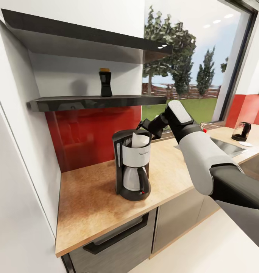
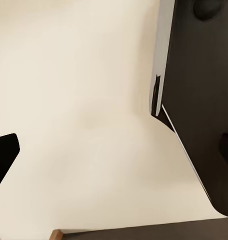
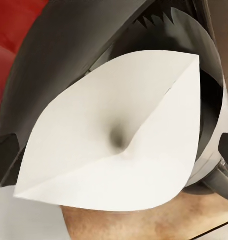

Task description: Set up a coffee station on the kitchen countertop: keep the coffee maker on the countertop, move the bottle of coffee from the kitchen shelf to the counter next to the coffee maker, place a paper coffee filter on top of the coffee maker, put the saucer next to the coffee maker with the coffee cup on the saucer, and place the electric kettle next to the coffee maker.

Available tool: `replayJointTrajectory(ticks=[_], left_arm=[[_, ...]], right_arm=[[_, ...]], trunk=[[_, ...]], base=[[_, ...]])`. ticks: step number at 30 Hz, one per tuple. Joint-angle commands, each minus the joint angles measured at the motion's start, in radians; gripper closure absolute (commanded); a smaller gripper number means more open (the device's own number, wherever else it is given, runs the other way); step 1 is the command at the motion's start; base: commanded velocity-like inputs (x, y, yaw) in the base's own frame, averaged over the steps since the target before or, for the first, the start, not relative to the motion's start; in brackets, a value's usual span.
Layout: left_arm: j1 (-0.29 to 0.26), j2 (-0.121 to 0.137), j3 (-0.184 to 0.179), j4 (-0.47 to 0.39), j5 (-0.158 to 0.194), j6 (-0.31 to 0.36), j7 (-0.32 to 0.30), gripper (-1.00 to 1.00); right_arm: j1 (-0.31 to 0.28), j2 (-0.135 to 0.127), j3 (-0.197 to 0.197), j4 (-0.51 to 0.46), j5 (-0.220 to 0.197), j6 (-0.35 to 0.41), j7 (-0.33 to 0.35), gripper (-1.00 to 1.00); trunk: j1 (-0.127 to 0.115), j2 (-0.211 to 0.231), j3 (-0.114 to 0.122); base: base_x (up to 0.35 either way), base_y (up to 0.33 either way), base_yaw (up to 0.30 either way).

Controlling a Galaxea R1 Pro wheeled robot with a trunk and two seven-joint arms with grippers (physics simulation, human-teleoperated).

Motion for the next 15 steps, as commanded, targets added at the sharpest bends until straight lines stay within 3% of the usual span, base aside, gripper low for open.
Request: replayJointTrajectory(ticks=[1,7,15], left_arm=[[-0.001,0.000,0.001,0.001,0.000,0.001,0.002,-1.00],[-0.001,0.000,0.001,0.000,0.000,0.001,0.002,-1.00],[-0.001,0.001,0.001,0.000,0.000,0.000,0.002,-1.00]], right_arm=[[0.000,0.000,0.002,-0.003,-0.010,0.000,-0.010,-1.00],[0.000,-0.001,0.001,-0.019,-0.010,0.000,-0.010,-1.00],[0.000,-0.006,0.006,-0.146,-0.009,0.000,-0.008,-1.00]], trunk=[[0.000,-0.001,0.000],[0.000,-0.001,0.000],[0.000,-0.001,0.000]], base=[[-0.016,0.018,0.000],[-0.006,0.007,0.000],[0.000,-0.011,0.000]])
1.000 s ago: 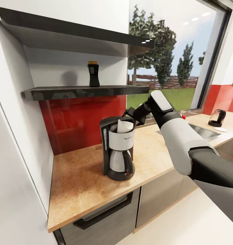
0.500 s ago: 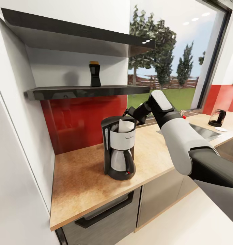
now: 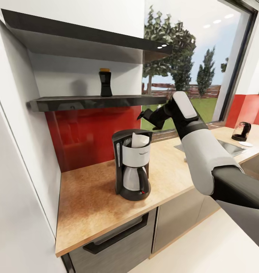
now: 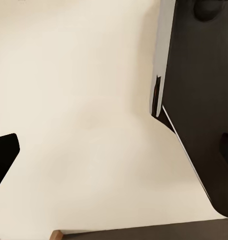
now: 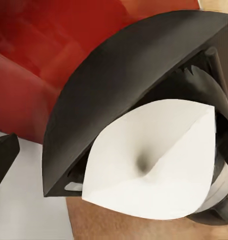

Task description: Set up a coffee station on the kitchen countertop: keep the coffee maker on the countertop, move the bottle of coffee from the kitchen shelf to the counter next to the coffee maker, place a paper coffee filter on top of the coffee maker, put the saucer next to the coffee maker with the coffee cup on the saucer, and place the electric kettle next to the coffee maker.

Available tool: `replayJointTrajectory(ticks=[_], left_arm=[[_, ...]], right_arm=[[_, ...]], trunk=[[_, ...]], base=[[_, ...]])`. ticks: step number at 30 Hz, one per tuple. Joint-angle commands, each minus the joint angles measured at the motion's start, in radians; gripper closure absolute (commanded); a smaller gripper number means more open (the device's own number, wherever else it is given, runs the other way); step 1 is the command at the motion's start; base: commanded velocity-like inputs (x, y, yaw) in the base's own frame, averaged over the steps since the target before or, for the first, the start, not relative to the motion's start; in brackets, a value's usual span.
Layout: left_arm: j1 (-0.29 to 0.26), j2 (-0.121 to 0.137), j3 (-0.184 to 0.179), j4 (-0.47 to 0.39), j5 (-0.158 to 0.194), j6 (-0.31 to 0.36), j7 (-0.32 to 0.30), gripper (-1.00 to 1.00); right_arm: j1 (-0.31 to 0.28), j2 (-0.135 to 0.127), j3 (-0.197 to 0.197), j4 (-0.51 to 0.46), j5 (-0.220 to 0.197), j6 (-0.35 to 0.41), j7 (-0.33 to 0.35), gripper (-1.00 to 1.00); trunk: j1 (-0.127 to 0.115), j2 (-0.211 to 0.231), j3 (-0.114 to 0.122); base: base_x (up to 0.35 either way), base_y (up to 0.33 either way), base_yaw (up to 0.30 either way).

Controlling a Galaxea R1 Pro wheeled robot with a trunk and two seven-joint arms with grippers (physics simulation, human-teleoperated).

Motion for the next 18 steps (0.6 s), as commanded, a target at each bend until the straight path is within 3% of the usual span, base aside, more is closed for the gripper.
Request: replayJointTrajectory(ticks=[1,18], left_arm=[[-0.001,0.000,0.001,0.001,0.000,0.001,0.002,-1.00],[-0.001,0.000,0.001,0.001,0.000,0.003,0.002,-1.00]], right_arm=[[0.000,-0.003,0.003,-0.010,-0.009,0.001,-0.010,-1.00],[0.000,-0.012,0.004,-0.045,-0.009,0.001,-0.010,-1.00]], trunk=[[0.000,-0.001,0.000],[0.000,-0.001,0.000]], base=[[0.000,-0.075,0.000],[0.000,-0.234,0.000]])
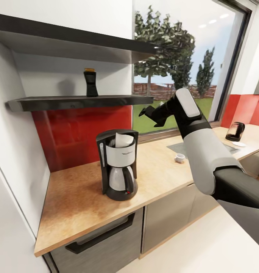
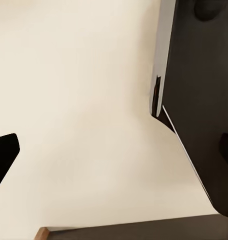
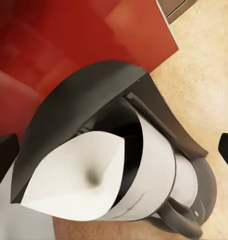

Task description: Set up a coffee station on the kitchen countertop: keep the coffee maker on the countertop, move the bottle of coffee from the kitchen shelf to the counter next to the coffee maker, place a paper coffee filter on top of the coffee maker, put the saucer next to the coffee maker with the coffee cup on the saucer, and place the electric kettle next to the coffee maker.

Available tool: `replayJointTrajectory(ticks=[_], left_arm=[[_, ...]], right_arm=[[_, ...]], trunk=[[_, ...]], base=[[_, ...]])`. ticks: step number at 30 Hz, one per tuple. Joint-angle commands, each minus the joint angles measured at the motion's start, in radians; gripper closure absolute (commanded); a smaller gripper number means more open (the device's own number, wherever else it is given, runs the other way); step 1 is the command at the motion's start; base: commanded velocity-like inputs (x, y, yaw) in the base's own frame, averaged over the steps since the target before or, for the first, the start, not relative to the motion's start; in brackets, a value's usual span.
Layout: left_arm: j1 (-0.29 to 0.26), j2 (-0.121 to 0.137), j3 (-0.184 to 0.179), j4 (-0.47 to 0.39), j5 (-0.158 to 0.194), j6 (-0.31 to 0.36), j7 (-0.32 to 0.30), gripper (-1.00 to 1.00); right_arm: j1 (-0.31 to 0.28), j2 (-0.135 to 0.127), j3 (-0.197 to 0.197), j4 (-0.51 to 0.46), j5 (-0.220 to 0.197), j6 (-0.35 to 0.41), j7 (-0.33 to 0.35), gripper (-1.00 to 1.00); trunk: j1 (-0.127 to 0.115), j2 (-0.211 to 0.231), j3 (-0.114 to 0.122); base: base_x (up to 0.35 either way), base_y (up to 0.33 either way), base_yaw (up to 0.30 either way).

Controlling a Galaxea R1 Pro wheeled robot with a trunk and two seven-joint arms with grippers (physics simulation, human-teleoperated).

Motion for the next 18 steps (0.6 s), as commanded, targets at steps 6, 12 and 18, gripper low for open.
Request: replayJointTrajectory(ticks=[6,12,18], left_arm=[[-0.001,0.001,0.001,0.001,0.000,0.002,0.002,-1.00],[-0.001,0.003,0.001,0.001,0.000,0.002,0.003,-1.00],[-0.001,0.003,0.001,0.001,0.000,0.002,0.003,-1.00]], right_arm=[[0.000,-0.001,0.001,-0.004,-0.009,0.001,-0.010,-1.00],[0.000,-0.004,0.002,-0.013,-0.009,0.001,-0.010,-1.00],[0.000,-0.006,0.003,-0.008,-0.004,0.002,-0.011,-1.00]], trunk=[[0.000,-0.001,0.000],[0.000,-0.001,0.002],[0.000,-0.001,0.007]], base=[[0.000,-0.162,-0.001],[0.000,-0.036,-0.112],[0.000,-0.004,-0.211]])
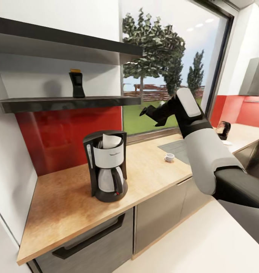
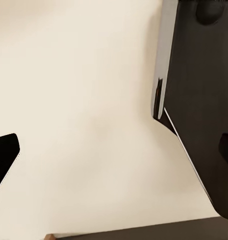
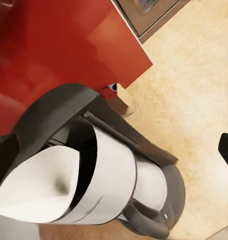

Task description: Set up a coffee station on the kitchen countertop: keep the coffee maker on the countertop, move the bottle of coffee from the kitchen shelf to the counter next to the coffee maker, place a paper coffee filter on top of the coffee maker, put the saucer next to the coffee maker with the coffee cup on the saucer, and place the electric kettle next to the coffee maker.

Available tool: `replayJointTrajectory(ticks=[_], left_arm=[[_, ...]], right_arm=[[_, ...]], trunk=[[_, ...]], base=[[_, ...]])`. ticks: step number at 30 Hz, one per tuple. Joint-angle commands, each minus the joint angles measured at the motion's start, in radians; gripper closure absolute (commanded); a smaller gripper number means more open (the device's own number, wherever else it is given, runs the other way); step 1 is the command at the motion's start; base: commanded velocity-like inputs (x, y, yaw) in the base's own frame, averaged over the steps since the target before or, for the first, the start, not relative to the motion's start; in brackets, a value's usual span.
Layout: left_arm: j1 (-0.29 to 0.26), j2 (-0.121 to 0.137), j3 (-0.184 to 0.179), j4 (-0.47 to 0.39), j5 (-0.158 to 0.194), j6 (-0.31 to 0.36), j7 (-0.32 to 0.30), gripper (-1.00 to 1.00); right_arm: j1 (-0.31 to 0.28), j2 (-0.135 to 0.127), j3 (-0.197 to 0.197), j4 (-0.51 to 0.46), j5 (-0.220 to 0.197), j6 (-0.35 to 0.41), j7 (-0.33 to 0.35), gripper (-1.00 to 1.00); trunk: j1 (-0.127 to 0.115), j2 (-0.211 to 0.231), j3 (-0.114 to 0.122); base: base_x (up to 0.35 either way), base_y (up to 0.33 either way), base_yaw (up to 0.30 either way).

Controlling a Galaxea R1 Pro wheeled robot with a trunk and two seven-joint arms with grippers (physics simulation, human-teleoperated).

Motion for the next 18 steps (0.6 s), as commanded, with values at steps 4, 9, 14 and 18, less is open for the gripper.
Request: replayJointTrajectory(ticks=[4,9,14,18], left_arm=[[-0.001,0.000,0.001,0.001,0.000,0.001,0.002,-1.00],[-0.001,-0.002,0.001,0.000,0.000,0.000,0.002,-1.00],[-0.001,-0.004,0.000,-0.002,0.000,-0.001,0.002,-1.00],[-0.001,-0.004,0.000,-0.003,-0.001,-0.001,0.001,-1.00]], right_arm=[[0.005,-0.008,0.003,0.015,-0.003,0.003,-0.011,-1.00],[0.071,-0.065,0.004,0.038,0.034,0.002,-0.011,-1.00],[0.153,-0.114,0.004,0.042,0.129,0.001,-0.011,-1.00],[0.229,-0.139,0.004,0.043,0.198,0.001,-0.010,-1.00]], trunk=[[0.000,-0.001,0.003],[0.000,-0.001,0.007],[0.000,-0.001,0.008],[0.000,-0.001,0.008]], base=[[0.000,-0.001,-0.221],[0.000,0.000,-0.221],[0.000,0.000,-0.159],[0.000,0.000,-0.042]])
